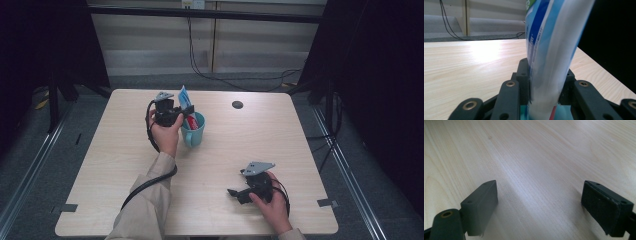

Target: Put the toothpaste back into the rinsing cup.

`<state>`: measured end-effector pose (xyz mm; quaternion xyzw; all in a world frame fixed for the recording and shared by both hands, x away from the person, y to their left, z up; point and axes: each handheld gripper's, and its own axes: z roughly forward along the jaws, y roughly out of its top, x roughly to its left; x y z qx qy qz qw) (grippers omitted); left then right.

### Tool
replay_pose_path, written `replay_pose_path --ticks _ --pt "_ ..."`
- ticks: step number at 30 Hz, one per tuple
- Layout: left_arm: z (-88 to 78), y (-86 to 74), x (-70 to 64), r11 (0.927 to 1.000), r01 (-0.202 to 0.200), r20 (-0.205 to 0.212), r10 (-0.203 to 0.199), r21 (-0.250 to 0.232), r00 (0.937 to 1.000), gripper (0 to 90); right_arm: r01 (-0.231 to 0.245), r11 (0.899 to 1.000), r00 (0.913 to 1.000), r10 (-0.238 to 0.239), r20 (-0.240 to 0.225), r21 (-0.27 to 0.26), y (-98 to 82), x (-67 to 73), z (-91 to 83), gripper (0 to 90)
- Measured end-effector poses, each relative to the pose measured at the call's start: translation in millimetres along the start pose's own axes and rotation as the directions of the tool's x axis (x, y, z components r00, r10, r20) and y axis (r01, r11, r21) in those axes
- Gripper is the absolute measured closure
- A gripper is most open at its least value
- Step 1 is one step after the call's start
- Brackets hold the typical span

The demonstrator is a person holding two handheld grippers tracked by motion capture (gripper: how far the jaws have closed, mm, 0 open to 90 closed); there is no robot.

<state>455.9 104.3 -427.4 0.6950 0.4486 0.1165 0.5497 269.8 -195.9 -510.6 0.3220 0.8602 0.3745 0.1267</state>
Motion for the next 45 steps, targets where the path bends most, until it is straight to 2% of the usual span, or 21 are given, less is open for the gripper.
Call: replay_pose_path --ticks 13,24,28,42,45 --pt "-4.4 -2.2 6.1 1.0000 0.006 -0.017 -0.006 -0.003 0.9998 67.7 -0.001 1.000 1.0000 0.001 0.000 0.000 0.0 0.0 0.0 13.2" --pt "-9.4 -6.1 13.5 0.9992 0.038 -0.028 -0.038 -0.008 0.9989 65.9 -0.001 1.000 1.0000 0.001 0.000 0.000 0.0 0.0 0.0 13.2" --pt "-9.6 -5.9 11.9 0.9997 0.023 -0.034 -0.024 -0.004 0.9991 65.3 0.000 1.000 1.0000 0.000 0.000 0.000 0.0 0.0 0.0 13.2" --pt "-9.9 -9.3 14.3 0.9994 0.034 -0.015 -0.034 0.001 0.9993 58.1 -0.001 1.000 1.0000 0.001 0.000 0.000 0.0 0.0 0.0 13.2" --pt "-10.9 -9.4 15.3 0.9991 0.040 -0.012 -0.040 -0.015 0.9991 51.7 -0.001 1.000 1.0000 0.001 0.000 0.000 0.0 0.0 0.0 13.2"
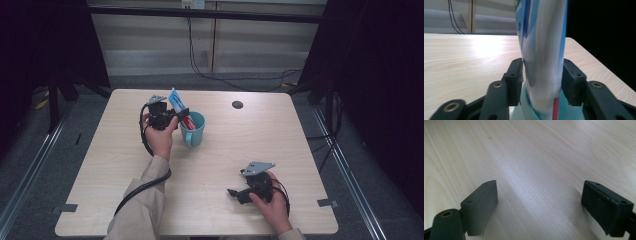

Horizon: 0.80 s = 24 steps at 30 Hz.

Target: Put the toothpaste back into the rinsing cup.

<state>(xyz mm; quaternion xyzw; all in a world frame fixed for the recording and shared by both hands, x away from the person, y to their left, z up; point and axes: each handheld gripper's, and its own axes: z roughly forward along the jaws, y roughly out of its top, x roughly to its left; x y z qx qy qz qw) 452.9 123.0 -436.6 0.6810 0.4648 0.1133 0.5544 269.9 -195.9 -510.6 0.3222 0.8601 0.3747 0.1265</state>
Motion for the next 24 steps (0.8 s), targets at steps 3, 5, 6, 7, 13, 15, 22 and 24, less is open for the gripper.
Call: replay_pose_path --ticks 3,5,6,7,13,15,22,24 --pt "-1.4 -0.5 1.8 1.0000 0.002 -0.003 -0.002 0.000 1.0000 45.3 0.000 1.000 1.0000 0.000 0.000 0.000 0.0 0.0 0.0 13.2" --pt "-3.3 -0.6 2.3 1.0000 0.004 -0.005 -0.004 -0.005 1.0000 41.0 0.000 1.000 1.0000 0.000 0.000 0.000 0.0 0.0 0.0 13.2" --pt "-3.3 -0.6 2.3 1.0000 0.004 -0.005 -0.004 -0.005 1.0000 38.8 0.000 1.000 1.0000 0.000 0.000 0.000 0.0 0.0 0.0 13.2" --pt "-4.1 -0.6 3.0 1.0000 -0.003 -0.008 0.003 -0.008 1.0000 38.8 0.000 1.000 1.0000 0.000 0.000 0.000 0.0 0.0 0.0 13.2" --pt "-9.1 -0.9 6.0 1.0000 0.002 -0.012 -0.002 -0.004 0.9999 28.2 0.000 1.000 1.0000 0.000 0.000 0.000 0.0 0.0 0.0 13.2" --pt "-11.2 -1.1 6.4 1.0000 0.002 -0.005 -0.002 -0.002 1.0000 27.6 0.000 1.000 1.0000 0.000 0.000 0.000 0.0 0.0 0.0 13.2" --pt "-20.8 -3.2 7.9 0.9996 -0.026 -0.004 0.026 0.014 0.9997 26.0 -0.001 1.000 1.0000 0.001 0.001 0.000 0.0 0.0 0.0 13.2" --pt "-24.1 -5.1 8.6 0.9995 -0.029 -0.002 0.029 0.012 0.9996 25.8 -0.001 1.000 1.0000 0.001 0.001 0.000 0.1 0.0 0.0 13.2"
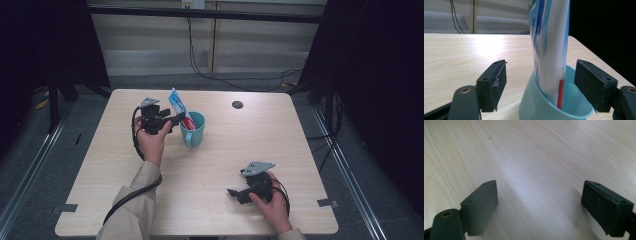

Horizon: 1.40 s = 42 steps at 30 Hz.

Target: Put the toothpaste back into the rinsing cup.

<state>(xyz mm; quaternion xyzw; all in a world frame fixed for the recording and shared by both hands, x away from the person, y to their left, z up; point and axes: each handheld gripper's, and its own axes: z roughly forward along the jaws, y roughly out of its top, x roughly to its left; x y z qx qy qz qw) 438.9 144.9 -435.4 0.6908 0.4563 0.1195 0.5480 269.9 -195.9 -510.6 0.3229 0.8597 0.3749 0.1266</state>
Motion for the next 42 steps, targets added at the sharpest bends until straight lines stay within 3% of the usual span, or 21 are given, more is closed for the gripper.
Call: replay_pose_path --ticks 18,28,42 --pt "-29.1 -15.5 3.7 0.9988 -0.042 0.006 0.042 0.025 0.9991 25.4 0.000 1.000 1.0000 0.000 0.000 0.000 0.0 0.0 0.0 13.2" --pt "-42.2 -27.9 10.4 0.9991 -0.031 0.020 0.030 0.029 0.9993 25.0 0.000 1.000 1.0000 0.000 0.000 0.000 0.0 0.0 0.0 13.2" --pt "-55.0 -46.8 15.5 0.9976 -0.048 0.023 0.047 0.049 0.9986 24.0 0.000 1.000 1.0000 0.000 0.000 0.000 0.0 0.0 0.0 13.2"
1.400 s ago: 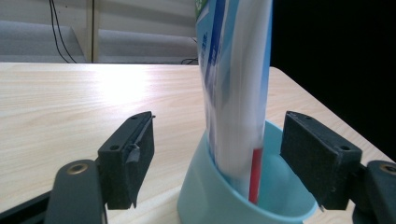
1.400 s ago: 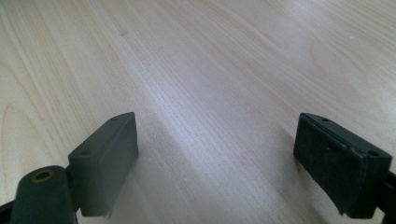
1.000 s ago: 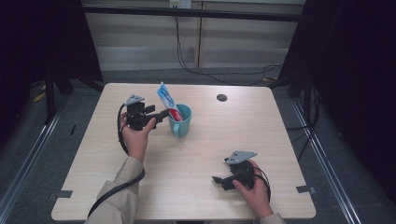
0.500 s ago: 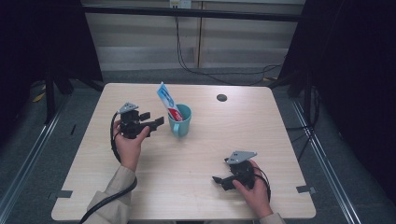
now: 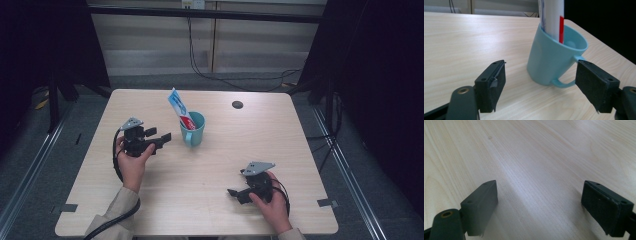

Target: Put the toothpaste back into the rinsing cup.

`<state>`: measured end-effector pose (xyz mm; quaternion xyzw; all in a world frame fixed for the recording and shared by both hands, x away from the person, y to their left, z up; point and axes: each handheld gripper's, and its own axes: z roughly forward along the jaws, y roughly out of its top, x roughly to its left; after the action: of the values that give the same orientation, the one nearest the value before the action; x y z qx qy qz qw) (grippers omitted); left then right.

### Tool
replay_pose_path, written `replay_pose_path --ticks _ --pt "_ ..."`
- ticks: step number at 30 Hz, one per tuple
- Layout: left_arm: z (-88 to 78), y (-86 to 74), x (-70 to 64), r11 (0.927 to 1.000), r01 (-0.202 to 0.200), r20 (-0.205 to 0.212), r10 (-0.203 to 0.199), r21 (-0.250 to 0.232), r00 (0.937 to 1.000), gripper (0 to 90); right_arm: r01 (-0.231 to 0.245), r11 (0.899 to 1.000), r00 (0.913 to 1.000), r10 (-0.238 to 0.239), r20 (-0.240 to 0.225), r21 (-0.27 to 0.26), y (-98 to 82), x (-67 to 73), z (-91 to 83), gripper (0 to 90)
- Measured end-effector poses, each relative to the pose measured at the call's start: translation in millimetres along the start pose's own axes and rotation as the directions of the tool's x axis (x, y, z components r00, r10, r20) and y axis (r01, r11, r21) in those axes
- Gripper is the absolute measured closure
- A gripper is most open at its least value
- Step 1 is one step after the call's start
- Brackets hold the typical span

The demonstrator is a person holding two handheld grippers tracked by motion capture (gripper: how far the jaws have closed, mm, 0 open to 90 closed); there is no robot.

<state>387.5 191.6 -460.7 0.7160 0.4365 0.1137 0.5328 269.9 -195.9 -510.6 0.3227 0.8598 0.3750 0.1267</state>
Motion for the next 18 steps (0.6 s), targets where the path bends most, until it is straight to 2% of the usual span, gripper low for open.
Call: replay_pose_path --ticks 2,8,18 --pt "-0.9 -5.2 0.5 1.0000 0.005 -0.004 -0.005 0.004 1.0000 24.0 0.000 1.000 1.0000 0.000 0.000 0.000 0.0 0.0 0.0 13.2" --pt "-1.5 -19.6 0.5 0.9989 -0.013 -0.005 0.013 0.045 0.9999 24.1 0.000 1.000 1.0000 0.000 0.000 0.000 0.0 0.0 0.0 13.2" --pt "-8.2 -42.8 3.4 0.9926 -0.043 -0.025 0.046 0.114 0.9986 24.5 0.000 1.000 1.0000 0.000 0.000 0.000 0.0 0.0 0.0 13.2"
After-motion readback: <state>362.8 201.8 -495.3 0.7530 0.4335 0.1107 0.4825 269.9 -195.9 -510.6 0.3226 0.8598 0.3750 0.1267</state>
